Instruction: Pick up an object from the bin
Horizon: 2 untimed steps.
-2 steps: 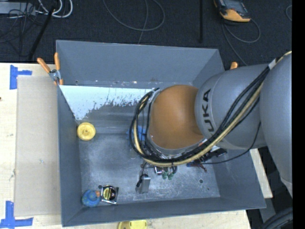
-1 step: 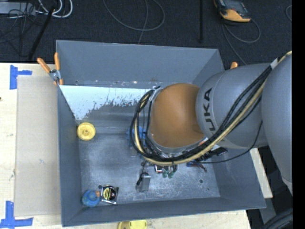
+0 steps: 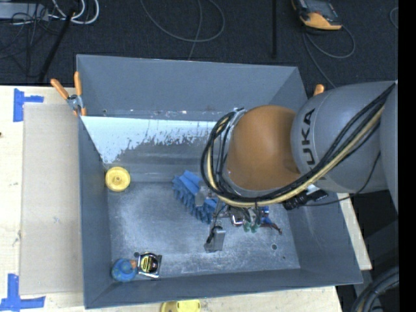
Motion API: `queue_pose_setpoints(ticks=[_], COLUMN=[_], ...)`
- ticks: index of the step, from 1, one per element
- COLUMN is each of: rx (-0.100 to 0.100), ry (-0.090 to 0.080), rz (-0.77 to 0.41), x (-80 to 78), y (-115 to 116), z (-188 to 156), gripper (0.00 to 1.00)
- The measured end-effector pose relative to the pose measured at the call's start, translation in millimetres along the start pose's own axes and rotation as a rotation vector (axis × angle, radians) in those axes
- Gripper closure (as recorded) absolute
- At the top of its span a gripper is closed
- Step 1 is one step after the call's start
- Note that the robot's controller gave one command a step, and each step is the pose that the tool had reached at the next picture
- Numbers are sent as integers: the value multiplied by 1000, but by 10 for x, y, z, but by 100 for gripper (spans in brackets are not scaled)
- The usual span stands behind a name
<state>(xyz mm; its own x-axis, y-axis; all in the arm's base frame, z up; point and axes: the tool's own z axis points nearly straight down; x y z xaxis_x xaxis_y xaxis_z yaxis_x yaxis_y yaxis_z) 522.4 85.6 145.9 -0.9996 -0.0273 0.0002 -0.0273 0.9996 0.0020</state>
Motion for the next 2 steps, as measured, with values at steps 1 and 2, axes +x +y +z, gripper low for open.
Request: queue_pose_setpoints(ticks=[1,2], rx=[3,2], ry=[0,-3], rz=[5,16], x=[-75,-530], y=[-554,-464], z=[6,234], gripper=[0,0])
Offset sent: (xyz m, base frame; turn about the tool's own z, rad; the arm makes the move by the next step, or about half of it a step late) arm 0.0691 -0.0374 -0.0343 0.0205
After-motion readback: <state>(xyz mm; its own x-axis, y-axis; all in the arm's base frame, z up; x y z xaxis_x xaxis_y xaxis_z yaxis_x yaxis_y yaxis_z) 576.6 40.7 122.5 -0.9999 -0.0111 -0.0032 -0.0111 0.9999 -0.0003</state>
